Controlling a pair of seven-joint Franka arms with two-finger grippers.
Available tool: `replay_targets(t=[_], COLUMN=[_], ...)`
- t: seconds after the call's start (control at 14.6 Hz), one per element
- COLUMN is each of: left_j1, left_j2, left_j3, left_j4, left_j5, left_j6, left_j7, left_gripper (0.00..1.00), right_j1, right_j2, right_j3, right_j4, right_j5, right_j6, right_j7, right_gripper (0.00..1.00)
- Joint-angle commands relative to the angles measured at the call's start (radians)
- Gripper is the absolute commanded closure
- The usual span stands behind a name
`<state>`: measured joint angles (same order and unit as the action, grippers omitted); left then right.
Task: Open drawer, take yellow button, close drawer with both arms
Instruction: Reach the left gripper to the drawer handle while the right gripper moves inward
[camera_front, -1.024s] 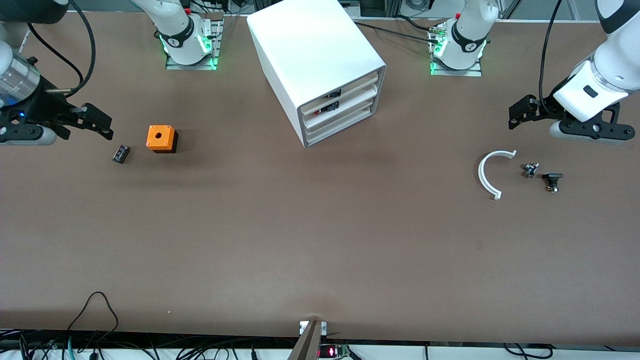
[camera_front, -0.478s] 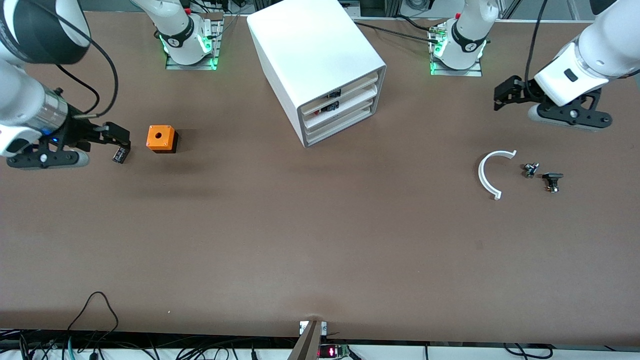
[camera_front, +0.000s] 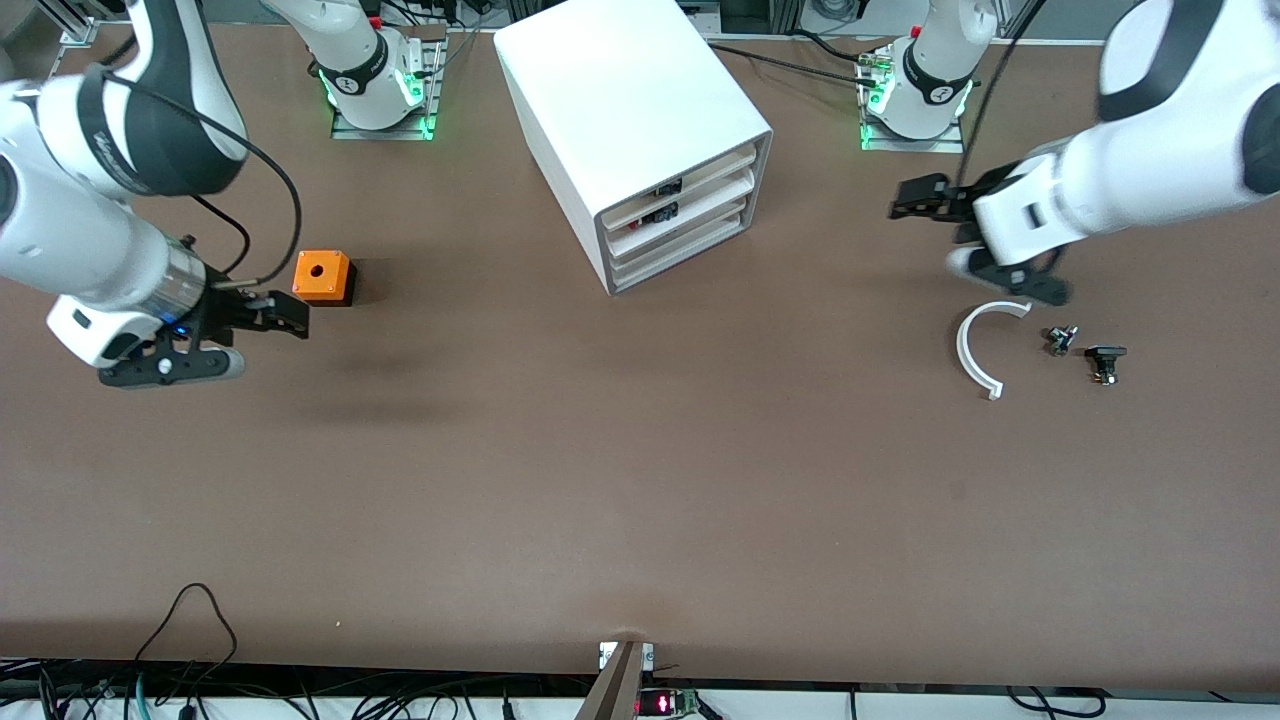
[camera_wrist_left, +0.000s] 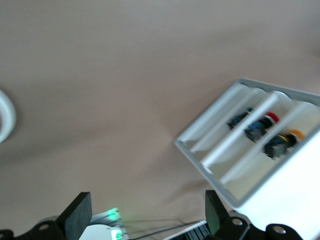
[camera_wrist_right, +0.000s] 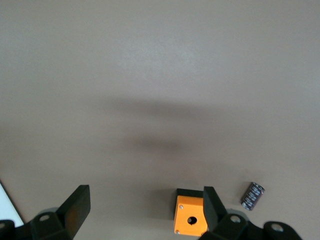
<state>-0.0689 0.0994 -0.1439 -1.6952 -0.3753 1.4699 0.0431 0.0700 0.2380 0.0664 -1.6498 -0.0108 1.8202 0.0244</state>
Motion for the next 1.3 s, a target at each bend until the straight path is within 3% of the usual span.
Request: replay_targets(t=[0.0,0.14,0.41,0.61,0.89,1.23], left_j1=[-0.003,-0.003,0.009,0.017,0.001,0.009], left_j2=[0.035,0.069,0.167,0.169,0.167,0.161], left_j3=[-0.025,-0.069,-0.075,-0.075,-0.079,-0.147], left_j4=[0.008,0.008,-0.044,-0.167,-0.306,-0.414], left_j5=[-0.108,-0.132,-0.328,-0.470,-0.516,-0.634], left_j6=[0.027,0.055,0.091,0.168,0.243,0.282], left_j7=[0.047,0.084,0.312,0.480,0.616,0.708], left_gripper=[0.00,0.00,0.00,0.00,0.01,0.06], right_j1=[0.002,0.005,0.017,0.062,0.129,0.172], right_j2=[0.059,0.102,0.170,0.213,0.233,0.253], right_j3=[0.001,0.001,0.001,0.001,0.000,0.000], right_j4=[0.065,0.090,0.153,0.183,0.209,0.241], right_j5=[0.021,0.034,0.034,0.031,0.028,0.028], right_j6=[-0.005,-0.004,-0.004,-0.005,-0.022,-0.022], right_j7=[0.031,0.057,0.141,0.231,0.408,0.566], right_gripper=[0.00,0.00,0.00,0.00,0.00,0.00])
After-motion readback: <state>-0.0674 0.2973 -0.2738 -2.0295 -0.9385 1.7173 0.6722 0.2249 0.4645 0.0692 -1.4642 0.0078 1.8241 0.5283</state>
